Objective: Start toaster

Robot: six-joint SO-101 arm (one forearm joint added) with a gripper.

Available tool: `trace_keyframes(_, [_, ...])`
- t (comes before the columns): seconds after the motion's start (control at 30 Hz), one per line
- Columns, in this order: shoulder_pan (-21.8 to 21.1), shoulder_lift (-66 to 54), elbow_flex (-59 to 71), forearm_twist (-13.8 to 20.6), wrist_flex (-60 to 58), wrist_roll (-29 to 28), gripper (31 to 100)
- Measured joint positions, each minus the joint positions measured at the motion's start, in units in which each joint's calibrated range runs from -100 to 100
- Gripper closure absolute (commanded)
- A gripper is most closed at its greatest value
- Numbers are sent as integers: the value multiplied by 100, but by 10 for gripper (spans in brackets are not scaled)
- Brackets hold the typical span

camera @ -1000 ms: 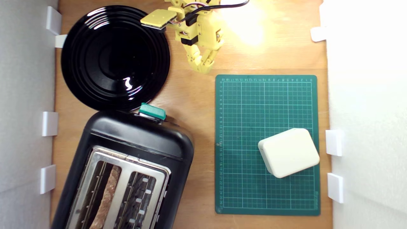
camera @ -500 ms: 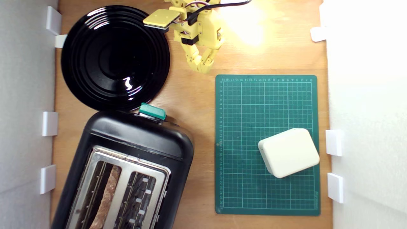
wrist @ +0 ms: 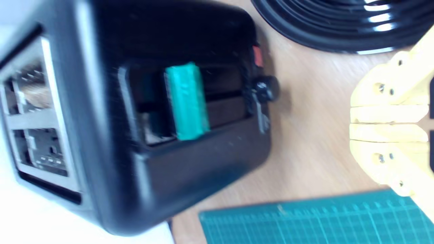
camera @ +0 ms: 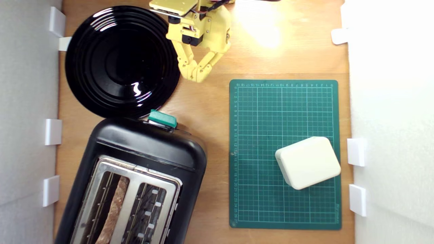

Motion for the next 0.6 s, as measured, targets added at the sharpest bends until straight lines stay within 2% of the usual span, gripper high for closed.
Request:
trace_keyframes(0.13, [235,475,-649,481,9,32,989])
trace_keyframes(0.27, [181,884,-1177,953,238,75,989])
trace_keyframes(0.6, [244,2043,-2530,1098,732,630,989])
